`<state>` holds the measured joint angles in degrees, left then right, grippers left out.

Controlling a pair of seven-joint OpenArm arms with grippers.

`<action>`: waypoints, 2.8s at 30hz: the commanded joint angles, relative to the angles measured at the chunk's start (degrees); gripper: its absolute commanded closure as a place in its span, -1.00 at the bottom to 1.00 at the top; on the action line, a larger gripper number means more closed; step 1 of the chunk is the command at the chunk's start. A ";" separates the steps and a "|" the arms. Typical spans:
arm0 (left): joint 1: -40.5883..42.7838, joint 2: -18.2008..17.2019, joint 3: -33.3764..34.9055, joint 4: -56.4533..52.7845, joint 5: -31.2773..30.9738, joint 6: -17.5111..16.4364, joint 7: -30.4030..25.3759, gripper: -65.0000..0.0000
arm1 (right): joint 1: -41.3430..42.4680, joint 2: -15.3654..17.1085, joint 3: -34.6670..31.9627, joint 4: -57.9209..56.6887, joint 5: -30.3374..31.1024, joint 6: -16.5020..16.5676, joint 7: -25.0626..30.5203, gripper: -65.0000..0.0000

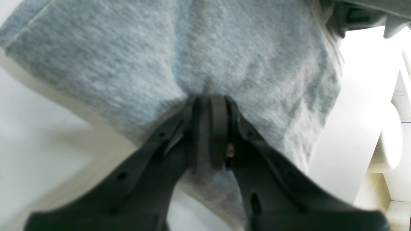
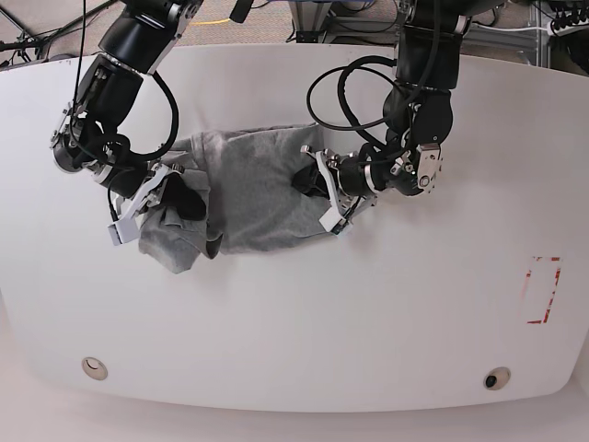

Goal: Fold the T-shirt properly
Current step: 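Fold the right-held end over onto the left-held layer, then release the left gripper and press the folded bundle with the right gripper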

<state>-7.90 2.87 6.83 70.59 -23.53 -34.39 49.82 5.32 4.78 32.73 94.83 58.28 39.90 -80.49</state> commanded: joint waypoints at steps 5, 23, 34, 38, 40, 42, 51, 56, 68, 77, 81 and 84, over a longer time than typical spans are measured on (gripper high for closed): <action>1.00 -0.19 0.42 -0.92 5.02 0.94 5.43 0.83 | 0.88 -0.78 -3.32 1.04 1.98 0.10 2.73 1.00; 1.09 -0.37 0.33 -0.83 5.02 0.94 5.43 0.83 | 0.96 -4.91 -5.43 1.57 -0.74 0.10 3.26 0.64; 1.00 -0.37 0.33 -0.83 5.02 0.94 5.43 0.83 | 1.14 -10.97 -5.96 1.57 -7.69 0.10 4.31 -0.33; 1.00 -0.37 0.33 -0.83 5.02 0.94 5.52 0.83 | 1.14 -12.56 -5.96 1.92 -10.94 0.10 4.31 -0.73; 1.00 -0.37 0.33 -0.74 4.94 0.94 5.61 0.83 | 1.14 -12.64 -5.96 2.27 -11.29 0.10 4.31 -0.87; 0.91 -0.37 0.33 -0.74 4.94 0.94 5.61 0.83 | 1.14 -12.64 -5.96 3.94 -11.29 0.10 4.31 -0.96; 0.82 -0.37 -0.02 4.71 4.58 0.68 5.52 0.83 | 0.35 -7.28 -10.80 13.09 -11.29 0.10 4.05 -0.96; 1.09 -0.37 -0.37 13.76 4.58 0.59 5.78 0.83 | -1.41 -4.64 -14.05 13.09 -11.73 0.10 4.40 -0.96; 6.98 -6.26 -11.53 37.68 4.58 -5.61 5.87 0.85 | -4.84 4.06 -23.37 13.00 -11.82 0.10 10.64 -0.96; 11.29 -12.59 -29.47 39.52 4.76 -5.61 5.87 0.85 | -4.49 3.71 -29.70 13.00 -14.90 0.10 10.91 -0.95; 13.13 -15.58 -36.15 39.35 5.02 -5.61 5.87 0.84 | -4.40 1.60 -34.53 13.00 -22.11 0.10 13.37 -0.95; 14.45 -16.90 -38.52 39.35 5.02 -5.61 5.87 0.83 | -4.40 0.63 -38.49 13.00 -28.08 0.10 16.00 -0.95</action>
<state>6.59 -12.80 -30.83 109.01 -17.67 -39.94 57.17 -0.08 5.74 -4.99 106.80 30.98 39.90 -66.78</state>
